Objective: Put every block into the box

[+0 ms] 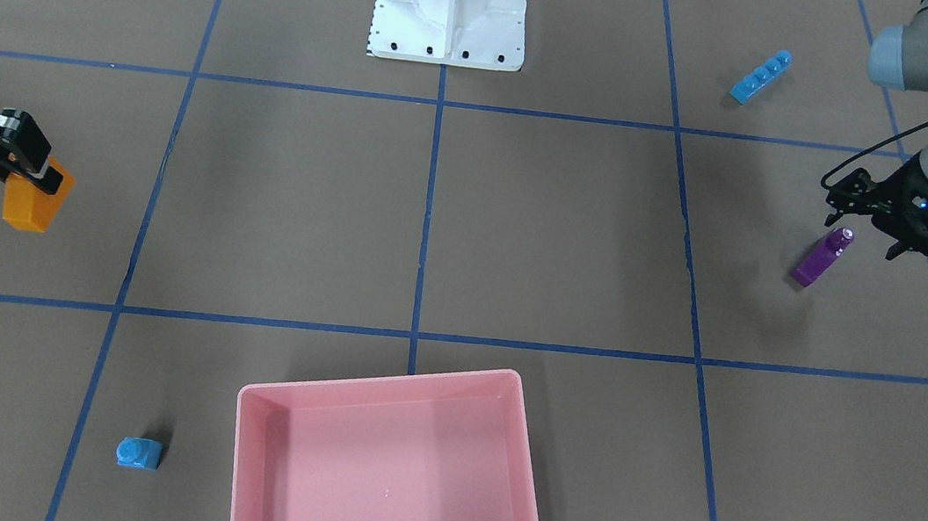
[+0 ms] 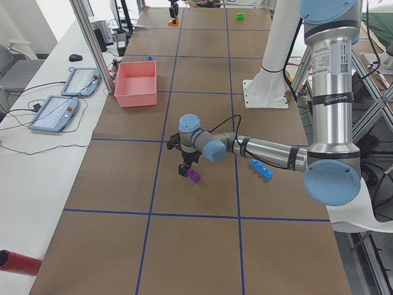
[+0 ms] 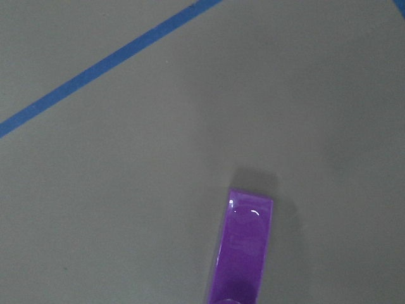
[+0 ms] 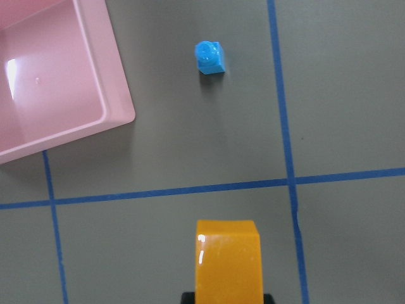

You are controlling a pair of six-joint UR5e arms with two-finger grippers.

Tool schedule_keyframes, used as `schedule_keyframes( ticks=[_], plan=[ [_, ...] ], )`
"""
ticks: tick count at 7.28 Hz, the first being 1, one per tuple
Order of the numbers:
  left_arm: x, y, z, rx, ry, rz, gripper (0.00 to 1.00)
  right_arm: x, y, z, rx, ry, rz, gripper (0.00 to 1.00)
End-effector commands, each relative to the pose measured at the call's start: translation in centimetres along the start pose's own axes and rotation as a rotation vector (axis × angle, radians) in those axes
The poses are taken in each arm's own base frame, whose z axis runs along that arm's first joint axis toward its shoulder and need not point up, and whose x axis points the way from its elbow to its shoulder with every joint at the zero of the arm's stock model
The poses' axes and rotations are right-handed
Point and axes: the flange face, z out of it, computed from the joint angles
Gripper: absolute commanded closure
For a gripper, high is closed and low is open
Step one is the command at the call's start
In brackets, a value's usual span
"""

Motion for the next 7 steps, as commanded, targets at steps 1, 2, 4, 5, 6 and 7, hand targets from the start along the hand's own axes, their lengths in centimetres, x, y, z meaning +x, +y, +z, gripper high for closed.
schedule_keyframes(
  ticks=[1,2,4,5,6,7],
  plan=[
    [-1.3,0.4,2.7,0.004,0.001,0.009,0.02,-8.5,-3.3,1.0,-0.007,-0.002,0.001,1.0],
    [-1.9,0.4,3.7,0.006,0.001,0.011,0.05,-13.2,-5.2,1.8,0.018,0.034,-0.019,1.0],
    [-1.6,0.3,3.6,0.007,0.013,0.004,0.05,-18.5,-7.5,2.7,0.009,0.059,-0.02,1.0],
    [-1.3,0.3,3.7,0.006,0.016,-0.002,0.06,-18.4,-7.5,2.7,0.01,0.059,-0.019,1.0],
    [-0.9,0.3,4.0,0.0,0.019,-0.002,0.17,-18.4,-7.5,2.7,0.013,0.063,-0.02,1.0],
    [-0.7,0.4,4.2,-0.005,0.017,-0.011,0.58,-18.7,-7.6,3.2,0.033,0.065,-0.038,1.0]
  ],
)
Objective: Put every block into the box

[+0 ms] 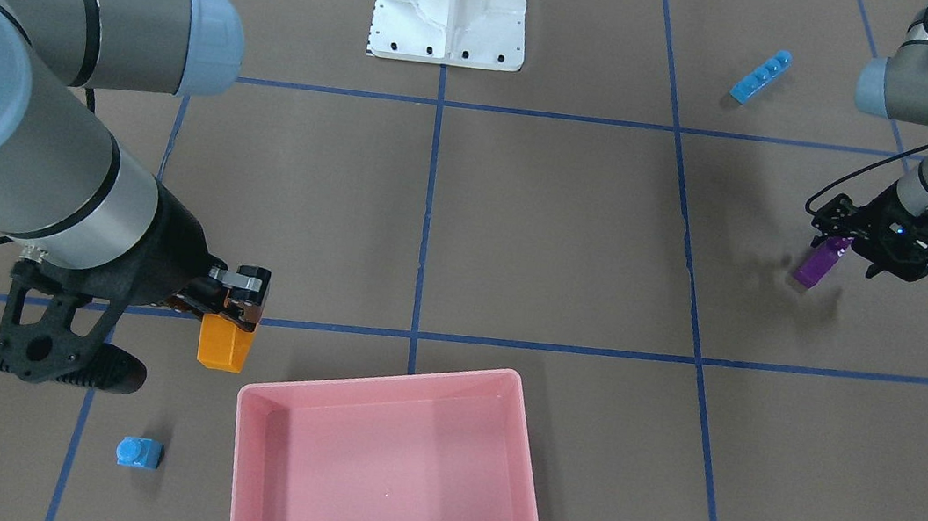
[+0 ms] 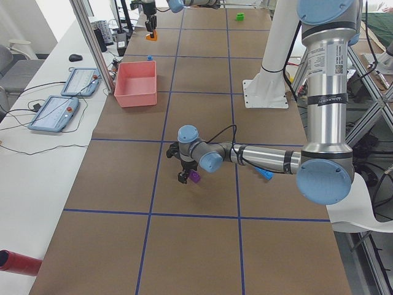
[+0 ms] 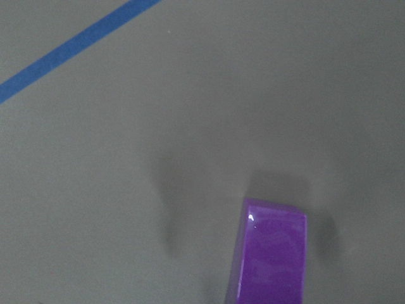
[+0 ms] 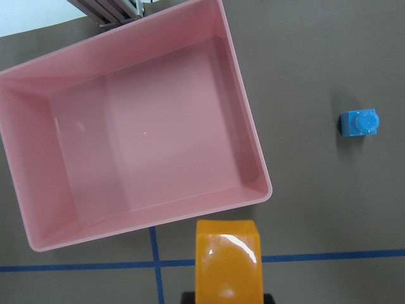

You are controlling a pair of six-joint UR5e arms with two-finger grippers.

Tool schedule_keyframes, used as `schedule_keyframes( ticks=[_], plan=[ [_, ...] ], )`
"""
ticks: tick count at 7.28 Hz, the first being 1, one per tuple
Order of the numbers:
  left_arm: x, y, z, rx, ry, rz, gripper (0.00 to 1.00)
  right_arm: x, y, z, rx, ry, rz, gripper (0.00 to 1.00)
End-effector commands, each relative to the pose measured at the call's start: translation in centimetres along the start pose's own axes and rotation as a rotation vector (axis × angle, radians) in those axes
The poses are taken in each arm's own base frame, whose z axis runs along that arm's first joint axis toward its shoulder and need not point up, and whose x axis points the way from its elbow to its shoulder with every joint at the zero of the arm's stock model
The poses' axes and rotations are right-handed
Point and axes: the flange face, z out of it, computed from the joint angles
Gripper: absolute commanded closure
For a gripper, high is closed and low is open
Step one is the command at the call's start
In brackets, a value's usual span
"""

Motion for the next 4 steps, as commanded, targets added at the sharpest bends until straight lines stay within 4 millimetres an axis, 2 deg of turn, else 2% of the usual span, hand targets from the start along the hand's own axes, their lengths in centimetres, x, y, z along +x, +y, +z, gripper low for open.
schedule_keyframes(
  ticks=[1,2,4],
  plan=[
    [0.4,0.0,0.3,-0.005,0.0,-0.04,0.96,-0.5,-0.8,1.7,0.03,-0.013,-0.041,1.0],
    [0.5,0.0,0.2,-0.005,0.005,-0.051,1.0,-1.1,-1.6,2.2,0.05,-0.018,-0.058,1.0],
    [0.9,-0.2,-0.3,0.003,0.011,-0.13,1.0,-3.2,-2.3,1.3,0.099,-0.029,-0.095,1.0]
  ],
)
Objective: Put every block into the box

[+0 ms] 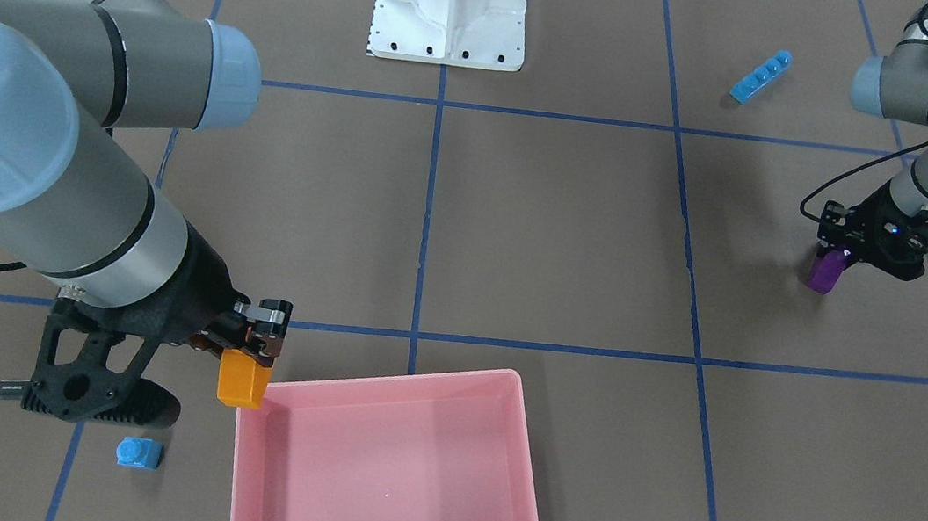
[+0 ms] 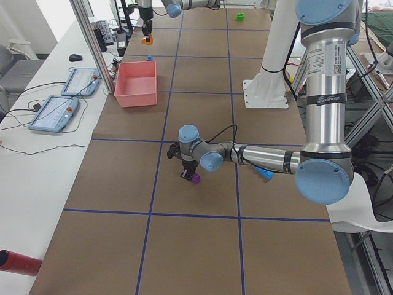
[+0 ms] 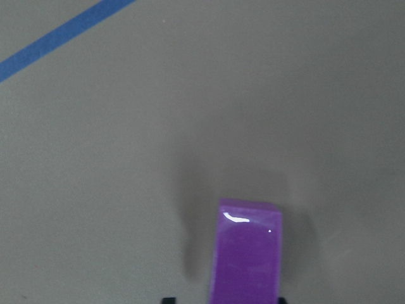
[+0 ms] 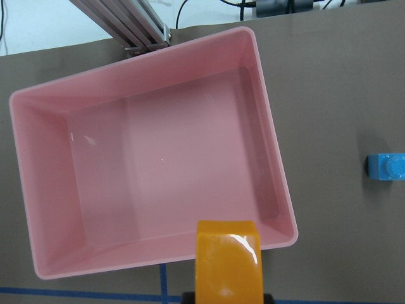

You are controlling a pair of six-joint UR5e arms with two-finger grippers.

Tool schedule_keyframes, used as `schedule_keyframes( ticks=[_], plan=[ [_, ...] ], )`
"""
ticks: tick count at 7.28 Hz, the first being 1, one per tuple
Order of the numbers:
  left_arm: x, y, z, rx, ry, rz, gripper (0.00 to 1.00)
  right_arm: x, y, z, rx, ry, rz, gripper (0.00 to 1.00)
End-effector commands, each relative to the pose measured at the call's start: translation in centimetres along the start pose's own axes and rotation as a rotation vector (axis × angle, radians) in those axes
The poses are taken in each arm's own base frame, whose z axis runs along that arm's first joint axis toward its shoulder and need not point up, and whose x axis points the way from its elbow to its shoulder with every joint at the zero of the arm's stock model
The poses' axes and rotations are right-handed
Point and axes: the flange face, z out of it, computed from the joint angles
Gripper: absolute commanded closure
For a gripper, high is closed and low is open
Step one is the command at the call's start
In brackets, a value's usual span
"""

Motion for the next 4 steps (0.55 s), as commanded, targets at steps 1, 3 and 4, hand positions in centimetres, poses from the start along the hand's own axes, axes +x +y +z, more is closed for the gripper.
schedule_keyframes(
  ticks=[1,3,4],
  plan=[
    [1.3,-0.4,-1.4,0.011,0.031,-0.069,1.0,-3.1,-0.7,1.2,0.074,-0.012,-0.073,1.0],
    [3.5,-0.9,-4.2,-0.019,0.129,-0.08,1.0,-5.6,-0.5,6.0,0.185,0.012,-0.15,1.0],
    [4.7,-1.6,-6.7,-0.036,0.117,-0.11,1.0,-6.2,-0.1,9.4,0.245,0.021,-0.188,1.0]
  ],
)
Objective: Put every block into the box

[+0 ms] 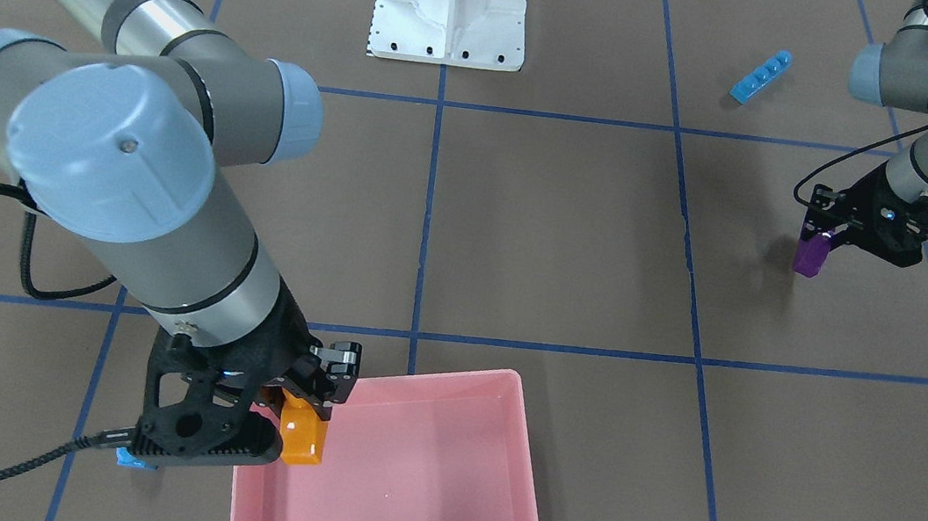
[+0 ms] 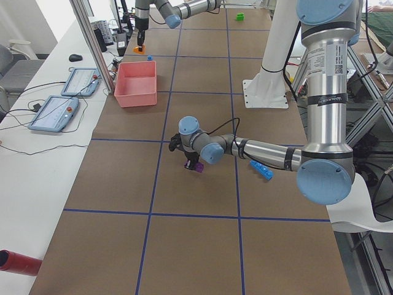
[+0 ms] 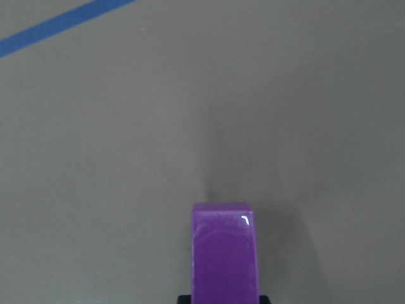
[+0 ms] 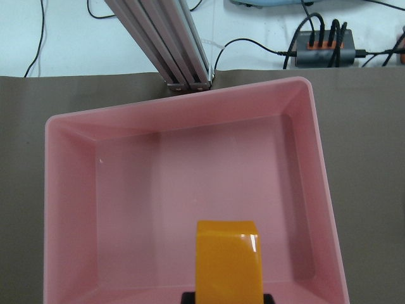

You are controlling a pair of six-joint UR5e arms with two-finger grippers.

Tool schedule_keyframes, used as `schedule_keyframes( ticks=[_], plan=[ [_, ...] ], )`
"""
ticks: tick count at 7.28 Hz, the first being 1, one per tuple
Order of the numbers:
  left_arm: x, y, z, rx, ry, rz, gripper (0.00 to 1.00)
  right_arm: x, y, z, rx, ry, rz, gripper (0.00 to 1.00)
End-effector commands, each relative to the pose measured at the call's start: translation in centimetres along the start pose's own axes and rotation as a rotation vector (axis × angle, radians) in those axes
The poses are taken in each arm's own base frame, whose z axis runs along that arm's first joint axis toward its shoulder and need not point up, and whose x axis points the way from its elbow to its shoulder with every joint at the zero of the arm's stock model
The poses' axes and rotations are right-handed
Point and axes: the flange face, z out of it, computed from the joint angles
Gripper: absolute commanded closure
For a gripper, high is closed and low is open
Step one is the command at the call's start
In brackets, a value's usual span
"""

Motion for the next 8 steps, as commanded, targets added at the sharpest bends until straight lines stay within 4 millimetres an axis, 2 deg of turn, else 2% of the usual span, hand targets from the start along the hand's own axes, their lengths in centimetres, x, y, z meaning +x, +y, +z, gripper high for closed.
schedule_keyframes(
  ticks=[1,2,3,4,5,6,7,8],
  plan=[
    [3.9,-3.2,-6.1,-0.002,-0.002,-0.059,1.0,-1.3,1.6,6.5,0.128,0.015,-0.06,1.0],
    [6.0,-6.7,-9.8,0.006,-0.002,-0.095,1.0,-1.6,1.5,8.1,0.189,0.013,-0.064,0.76],
    [6.6,-8.3,-12.5,0.02,0.016,-0.122,1.0,-2.3,1.4,8.2,0.224,0.018,-0.054,0.01],
    [6.9,-9.1,-14.2,0.034,0.069,-0.135,1.0,-2.3,1.3,8.1,0.222,0.017,-0.048,0.0],
    [9.3,-11.1,-16.5,0.065,0.119,-0.203,1.0,-2.4,1.1,7.6,0.208,0.008,-0.044,0.0],
    [12.5,-13.7,-19.0,0.105,0.152,-0.273,1.0,-1.8,0.6,5.4,0.115,0.028,-0.017,0.01],
    [15.5,-16.5,-21.1,0.136,0.184,-0.345,1.0,-0.6,-0.4,1.8,0.028,0.054,0.0,0.01],
    [18.8,-20.4,-22.9,0.158,0.218,-0.422,1.0,1.7,-0.5,-0.5,-0.047,0.101,-0.064,0.01]
  ],
)
